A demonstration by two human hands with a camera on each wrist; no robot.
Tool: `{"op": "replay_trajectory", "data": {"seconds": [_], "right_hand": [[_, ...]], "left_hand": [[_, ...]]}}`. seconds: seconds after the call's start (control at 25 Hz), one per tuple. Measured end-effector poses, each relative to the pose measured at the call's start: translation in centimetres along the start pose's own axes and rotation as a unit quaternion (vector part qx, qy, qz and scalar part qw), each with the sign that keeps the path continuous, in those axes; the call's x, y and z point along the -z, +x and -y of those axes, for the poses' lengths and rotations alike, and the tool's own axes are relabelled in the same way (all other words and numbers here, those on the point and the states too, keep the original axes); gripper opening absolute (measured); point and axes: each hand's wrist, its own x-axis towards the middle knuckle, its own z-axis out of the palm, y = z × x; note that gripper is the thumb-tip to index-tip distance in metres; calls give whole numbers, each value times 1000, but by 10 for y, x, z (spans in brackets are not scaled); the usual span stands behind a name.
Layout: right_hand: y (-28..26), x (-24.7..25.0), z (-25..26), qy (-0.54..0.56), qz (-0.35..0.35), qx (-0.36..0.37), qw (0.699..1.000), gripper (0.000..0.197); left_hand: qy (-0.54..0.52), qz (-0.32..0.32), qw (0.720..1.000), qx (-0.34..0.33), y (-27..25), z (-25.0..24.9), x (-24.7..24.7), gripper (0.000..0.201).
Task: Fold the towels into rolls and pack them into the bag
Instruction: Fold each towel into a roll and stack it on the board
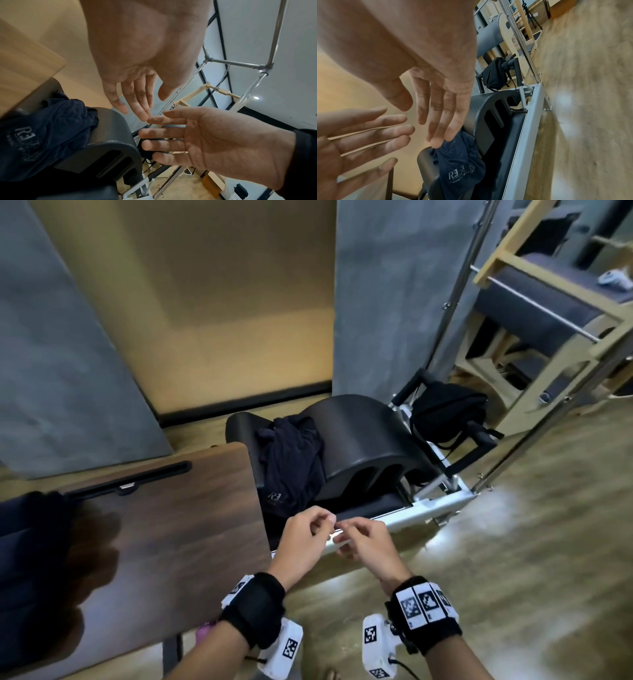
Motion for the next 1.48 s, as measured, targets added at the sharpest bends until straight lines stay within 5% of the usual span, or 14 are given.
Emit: {"op": "replay_trajectory", "data": {"seconds": [0.28,0.56,0.84,1.04,1.2,1.4,1.48], "right_hand": [[95,27,24,-20,24,-25,999,18],[248,47,57,-86,35,-94,991,17],[357,25,69,-122,95,-159,975,18],[385,7,73,-146,128,-179,964,19],[391,5,76,-158,140,-177,961,20],[375,-3,91,-159,159,-137,965,18],[361,-8,102,-162,186,-88,965,23]], "left_hand": [[-51,-74,992,87,127,22,-31,12],[17,-116,967,227,288,77,-28,15],[77,-166,887,424,347,146,15,42],[60,-177,863,470,357,156,19,42],[13,-206,861,465,360,143,19,11],[18,-238,918,318,347,96,7,17],[-61,-246,935,249,334,71,5,18]]}}
